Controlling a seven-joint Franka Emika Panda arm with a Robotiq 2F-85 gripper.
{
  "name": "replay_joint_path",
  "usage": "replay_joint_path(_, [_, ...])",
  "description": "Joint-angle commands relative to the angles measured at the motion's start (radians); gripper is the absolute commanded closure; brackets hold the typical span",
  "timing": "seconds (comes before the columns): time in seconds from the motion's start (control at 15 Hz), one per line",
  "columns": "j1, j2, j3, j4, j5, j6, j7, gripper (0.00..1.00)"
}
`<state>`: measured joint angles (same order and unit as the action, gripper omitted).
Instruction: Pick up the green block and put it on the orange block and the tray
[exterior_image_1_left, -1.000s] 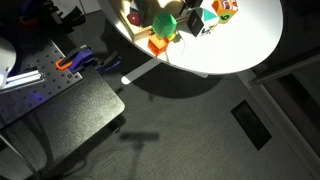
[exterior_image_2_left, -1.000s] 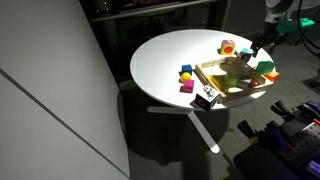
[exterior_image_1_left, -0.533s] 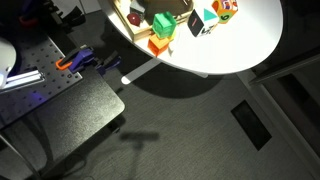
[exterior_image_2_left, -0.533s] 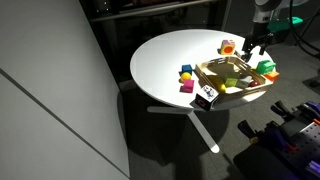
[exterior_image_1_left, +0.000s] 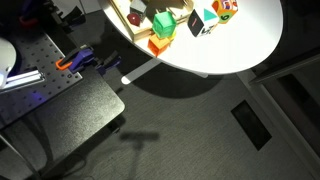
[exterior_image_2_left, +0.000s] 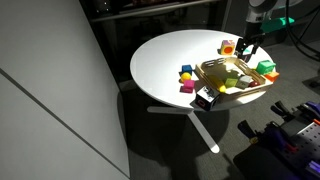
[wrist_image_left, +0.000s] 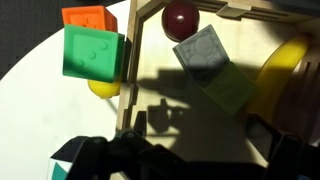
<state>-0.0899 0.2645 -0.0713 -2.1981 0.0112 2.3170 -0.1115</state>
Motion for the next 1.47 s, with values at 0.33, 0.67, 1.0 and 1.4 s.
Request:
replay_joint_path(0.33, [0.022, -0.16, 0.003, -0.131, -0.051, -0.054, 0.007, 0.0])
replay_joint_path(0.67, [0.022, -0.259, 0.003, -0.166, -0.062, -0.167, -0.001, 0.0])
replay_joint_path(1.0, [0.021, -0.357, 0.002, -0.201, -0.055, -0.186, -0.002, 0.0])
replay_joint_path(1.4, [0.021, -0.43, 0.0, -0.228, -0.051, -0.165, -0.002, 0.0])
